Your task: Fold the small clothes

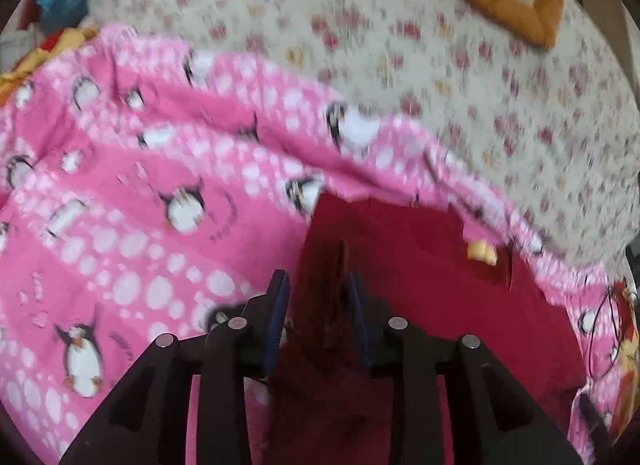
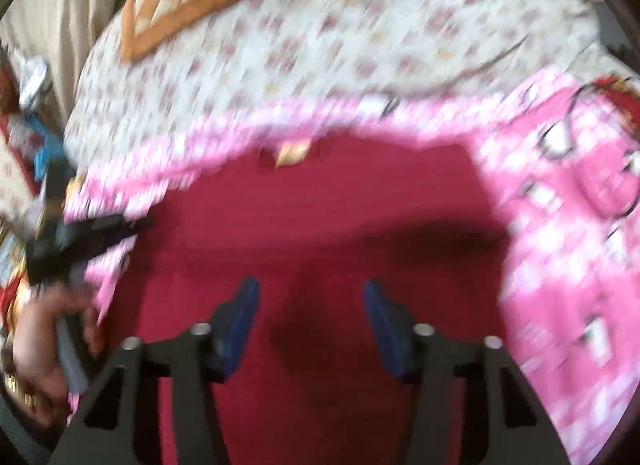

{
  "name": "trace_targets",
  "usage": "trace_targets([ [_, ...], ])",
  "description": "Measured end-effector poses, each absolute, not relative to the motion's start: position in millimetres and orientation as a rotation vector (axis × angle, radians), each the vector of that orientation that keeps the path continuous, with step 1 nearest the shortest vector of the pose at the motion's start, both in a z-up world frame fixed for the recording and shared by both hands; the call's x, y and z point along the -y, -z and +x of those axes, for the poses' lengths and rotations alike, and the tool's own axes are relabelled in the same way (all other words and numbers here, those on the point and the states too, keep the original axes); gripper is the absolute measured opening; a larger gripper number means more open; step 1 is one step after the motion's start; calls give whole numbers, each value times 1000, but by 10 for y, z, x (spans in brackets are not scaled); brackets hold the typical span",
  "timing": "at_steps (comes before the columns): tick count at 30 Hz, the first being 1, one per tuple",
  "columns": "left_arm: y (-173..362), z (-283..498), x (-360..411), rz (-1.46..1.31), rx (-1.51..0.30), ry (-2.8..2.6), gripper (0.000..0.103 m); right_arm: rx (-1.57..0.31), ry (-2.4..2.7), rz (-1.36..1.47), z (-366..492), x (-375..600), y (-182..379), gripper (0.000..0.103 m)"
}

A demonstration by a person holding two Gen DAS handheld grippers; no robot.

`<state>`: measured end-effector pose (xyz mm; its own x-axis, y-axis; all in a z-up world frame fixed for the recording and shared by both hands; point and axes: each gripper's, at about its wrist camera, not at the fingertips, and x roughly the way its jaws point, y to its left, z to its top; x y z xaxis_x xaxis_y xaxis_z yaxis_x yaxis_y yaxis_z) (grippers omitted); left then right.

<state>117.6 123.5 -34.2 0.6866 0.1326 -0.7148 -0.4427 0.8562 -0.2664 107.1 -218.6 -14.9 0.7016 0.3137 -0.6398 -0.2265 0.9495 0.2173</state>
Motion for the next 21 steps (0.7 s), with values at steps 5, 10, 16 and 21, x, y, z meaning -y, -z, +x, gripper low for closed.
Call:
trace_targets([
  [5,139,1288,-743,-208,-656,-211,11,-716,-184,69,1528,2444,113,31],
  [10,700,1652,-681,-185,-943,-200,11,-906,-159,30,1819,2499,535,21],
  [16,515,1644,-818,-267,-856,-227,11,-826,-147,-35,1846,2338,364,22],
  [21,583,1834,-905,-272,-865,-243,11,-753,-137,-56,2166,2208,308,38],
])
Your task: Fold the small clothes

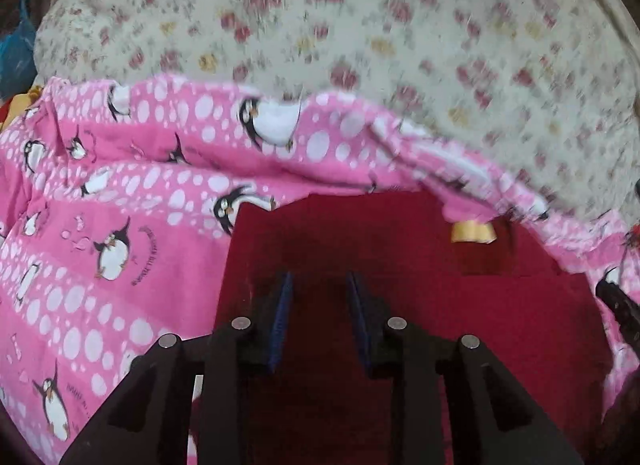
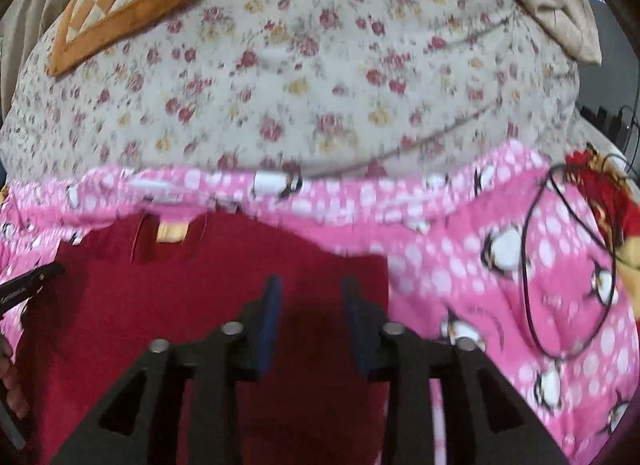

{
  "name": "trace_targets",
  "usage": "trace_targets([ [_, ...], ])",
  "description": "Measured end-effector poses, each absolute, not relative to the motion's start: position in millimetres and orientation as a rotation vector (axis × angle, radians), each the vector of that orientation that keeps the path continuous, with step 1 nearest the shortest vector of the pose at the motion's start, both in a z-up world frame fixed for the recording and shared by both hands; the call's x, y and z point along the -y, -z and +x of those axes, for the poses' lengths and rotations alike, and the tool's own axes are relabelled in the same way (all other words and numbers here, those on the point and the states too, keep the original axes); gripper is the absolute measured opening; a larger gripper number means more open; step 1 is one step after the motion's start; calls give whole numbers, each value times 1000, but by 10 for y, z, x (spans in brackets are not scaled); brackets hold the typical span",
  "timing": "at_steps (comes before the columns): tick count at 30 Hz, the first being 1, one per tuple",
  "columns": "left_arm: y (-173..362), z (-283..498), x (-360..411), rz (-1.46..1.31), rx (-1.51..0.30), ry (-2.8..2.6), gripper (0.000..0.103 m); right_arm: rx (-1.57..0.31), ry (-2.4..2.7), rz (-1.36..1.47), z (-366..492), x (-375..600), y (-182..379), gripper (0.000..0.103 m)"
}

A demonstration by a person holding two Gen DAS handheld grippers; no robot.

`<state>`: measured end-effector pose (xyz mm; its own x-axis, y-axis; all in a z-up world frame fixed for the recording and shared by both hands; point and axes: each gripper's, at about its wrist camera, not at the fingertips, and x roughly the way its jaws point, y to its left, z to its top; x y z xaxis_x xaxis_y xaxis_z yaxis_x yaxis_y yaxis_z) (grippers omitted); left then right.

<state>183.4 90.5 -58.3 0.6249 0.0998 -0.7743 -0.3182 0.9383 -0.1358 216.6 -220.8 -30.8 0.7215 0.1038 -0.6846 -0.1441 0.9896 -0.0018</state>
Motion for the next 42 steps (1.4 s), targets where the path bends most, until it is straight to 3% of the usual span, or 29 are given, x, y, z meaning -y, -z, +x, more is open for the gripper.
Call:
trace_targets([
  [3,702,1926,-918,-288,-907,-235,14,-901,-138,-40,2493,2212,651,38],
  [6,694,1933,-909,-292,-903,-212,25,-941,-157,-5,2593,2256,712,39],
  [8,687,1937,-885,-293,-897,-191,40,-938,-158,-12,2587,2243,716,39],
  [10,701,1974,-826,-283,-896,-165,48,-936,-158,-17,2581,2231,706,40],
  [17,708,1989,-754,-301,-887,-139,55,-927,-181,19,2553,2259,704,47],
  [20,734,1991,-758,-299,-887,-131,58,-907,-232,77,2523,2338,684,57],
  [21,742,1976,-758,-295,-886,-130,59,-897,-213,99,2505,2379,652,54],
  [23,753,1952,-754,-288,-884,-131,59,-874,-123,44,2441,2365,546,38],
  [27,773,1960,-733,-280,-882,-133,59,-820,-142,-16,2143,2095,311,38],
  [30,770,1959,-750,-282,-880,-124,59,-878,-192,-41,1939,1884,421,45],
  [31,755,1944,-764,-292,-875,-113,59,-933,-190,-76,1937,1807,574,53],
  [37,382,1328,-963,-348,-828,-5,56,-843,-232,-53,1615,1982,355,53],
  [42,50,543,-1104,-204,-840,-10,56,-806,-293,-29,891,2161,104,53],
])
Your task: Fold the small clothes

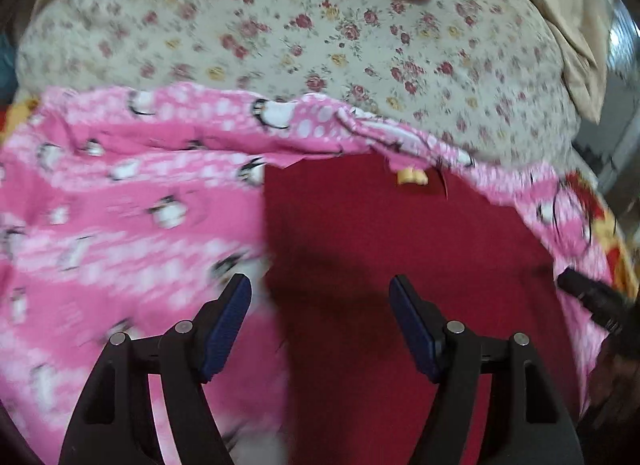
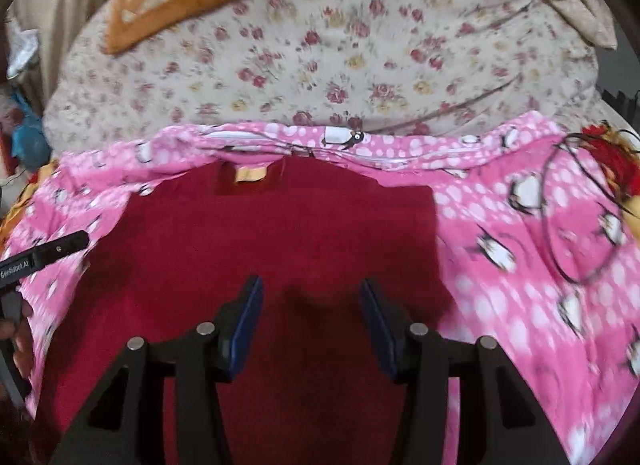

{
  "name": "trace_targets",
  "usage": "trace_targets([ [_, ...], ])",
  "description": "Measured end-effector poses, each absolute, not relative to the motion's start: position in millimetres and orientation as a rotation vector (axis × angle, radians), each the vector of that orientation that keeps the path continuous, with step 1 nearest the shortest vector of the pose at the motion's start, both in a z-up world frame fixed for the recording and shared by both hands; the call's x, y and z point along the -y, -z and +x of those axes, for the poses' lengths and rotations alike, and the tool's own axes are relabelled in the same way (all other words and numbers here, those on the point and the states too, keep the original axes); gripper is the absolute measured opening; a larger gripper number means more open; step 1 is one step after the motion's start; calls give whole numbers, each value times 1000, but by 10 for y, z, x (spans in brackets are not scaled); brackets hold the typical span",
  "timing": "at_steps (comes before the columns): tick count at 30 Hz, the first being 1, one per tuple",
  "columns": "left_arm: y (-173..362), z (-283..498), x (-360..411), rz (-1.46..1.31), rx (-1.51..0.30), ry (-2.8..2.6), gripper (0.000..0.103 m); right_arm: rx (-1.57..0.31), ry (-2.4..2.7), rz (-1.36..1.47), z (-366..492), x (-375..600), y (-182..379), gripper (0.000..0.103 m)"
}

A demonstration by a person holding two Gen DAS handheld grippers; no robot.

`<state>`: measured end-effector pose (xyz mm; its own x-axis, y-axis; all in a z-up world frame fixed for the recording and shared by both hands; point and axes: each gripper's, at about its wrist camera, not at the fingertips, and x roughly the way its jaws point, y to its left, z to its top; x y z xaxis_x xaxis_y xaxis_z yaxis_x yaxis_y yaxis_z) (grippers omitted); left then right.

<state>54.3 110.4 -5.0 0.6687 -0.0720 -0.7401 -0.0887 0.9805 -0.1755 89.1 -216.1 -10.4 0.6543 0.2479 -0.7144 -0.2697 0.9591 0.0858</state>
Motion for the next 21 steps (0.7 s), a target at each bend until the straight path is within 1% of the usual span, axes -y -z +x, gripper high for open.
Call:
trace_targets([
  [3,-93,98,-1148,-148,-845,6,56,-800,-341,-10,427,2303,30,53],
  [6,-72,-380,-1098,-130,-850,30,56,-775,-404,-22,-32,2469,-2,55],
  [8,52,-704,-1048,-147,-875,35,56,-742,-449,-31,-428,2615,23,63],
  [10,241,-1066,-966,-173,-890,49,56,-738,-469,-28,-775,2741,97,67],
  [13,544,-1463,-822,-255,-935,80,56,-777,-445,13,-1231,2954,331,68],
  [15,728,-1594,-757,-336,-968,99,56,-819,-417,40,-1401,3052,470,68],
  [17,815,-1636,-681,-343,-985,100,49,-858,-426,82,-1483,3121,572,68],
  [21,836,-1618,-667,-368,-970,97,48,-911,-422,137,-1459,3182,687,68],
])
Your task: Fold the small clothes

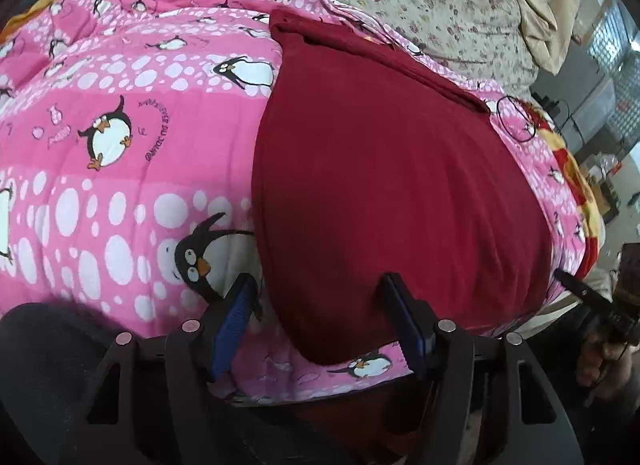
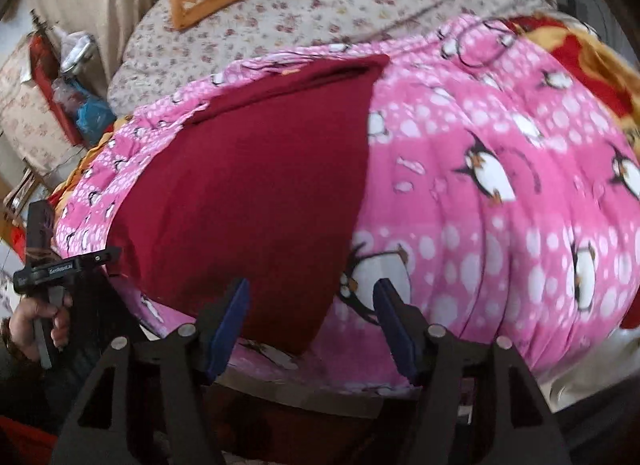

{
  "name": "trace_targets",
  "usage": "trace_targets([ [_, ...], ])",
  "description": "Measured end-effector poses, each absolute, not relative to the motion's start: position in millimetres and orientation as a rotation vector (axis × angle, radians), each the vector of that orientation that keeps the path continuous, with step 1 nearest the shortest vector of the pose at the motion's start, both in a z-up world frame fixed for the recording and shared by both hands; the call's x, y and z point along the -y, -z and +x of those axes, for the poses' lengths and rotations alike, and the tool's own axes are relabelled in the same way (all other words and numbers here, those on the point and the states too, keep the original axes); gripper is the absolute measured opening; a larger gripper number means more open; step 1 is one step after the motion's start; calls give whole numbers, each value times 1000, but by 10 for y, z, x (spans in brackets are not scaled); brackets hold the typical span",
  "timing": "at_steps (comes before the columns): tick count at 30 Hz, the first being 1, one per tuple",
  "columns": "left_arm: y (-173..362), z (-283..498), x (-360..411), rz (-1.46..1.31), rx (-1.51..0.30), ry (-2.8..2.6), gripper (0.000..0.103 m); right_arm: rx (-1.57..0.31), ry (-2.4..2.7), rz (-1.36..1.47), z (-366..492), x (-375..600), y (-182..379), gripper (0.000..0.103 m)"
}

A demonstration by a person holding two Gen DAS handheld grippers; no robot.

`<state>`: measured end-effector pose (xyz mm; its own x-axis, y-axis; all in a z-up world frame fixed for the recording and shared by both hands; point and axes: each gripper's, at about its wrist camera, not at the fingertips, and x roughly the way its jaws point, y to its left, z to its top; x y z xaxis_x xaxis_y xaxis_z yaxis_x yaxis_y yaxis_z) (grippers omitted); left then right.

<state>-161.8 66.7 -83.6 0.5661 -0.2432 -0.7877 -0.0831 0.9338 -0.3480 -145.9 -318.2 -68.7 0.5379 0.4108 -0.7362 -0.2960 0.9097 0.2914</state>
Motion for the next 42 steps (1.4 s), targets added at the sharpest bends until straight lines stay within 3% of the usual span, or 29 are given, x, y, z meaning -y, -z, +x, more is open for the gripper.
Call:
trace_targets([
  [4,827,-1637,-725,-404,-946,115,22,-977,-474,238,-1361,3195,832,67],
  [5,831,-1639,-741,-416,-945,117,13,-991,-480,239,-1350,3183,860,64],
  [7,841,-1640,-769,-435,-946,123,5,-1005,-514,250,-1352,3155,892,53],
  [10,852,-1629,-759,-433,-959,127,6,-1010,-522,267,-1340,3155,919,50],
  [16,885,-1613,-758,-452,-975,138,19,-1051,-589,393,-1252,3216,1007,50],
  [18,881,-1614,-783,-471,-972,144,19,-1061,-640,383,-1250,3148,1007,40],
  [19,875,-1620,-803,-484,-965,146,18,-1060,-638,365,-1248,3118,1001,28],
  [21,856,-1633,-847,-496,-948,132,0,-1064,-619,385,-1228,3144,1023,23],
  [23,825,-1664,-884,-515,-931,127,0,-1059,-625,399,-1231,3163,1014,12],
  [28,487,-1894,-852,-473,-836,180,0,-900,-737,244,-1539,3100,456,9],
  [37,-439,-2789,-755,-398,-630,415,0,-670,-898,193,-2222,3516,-752,7],
  [42,-727,-2854,-698,-424,-544,479,0,-562,-976,276,-2407,3784,-1073,7],
])
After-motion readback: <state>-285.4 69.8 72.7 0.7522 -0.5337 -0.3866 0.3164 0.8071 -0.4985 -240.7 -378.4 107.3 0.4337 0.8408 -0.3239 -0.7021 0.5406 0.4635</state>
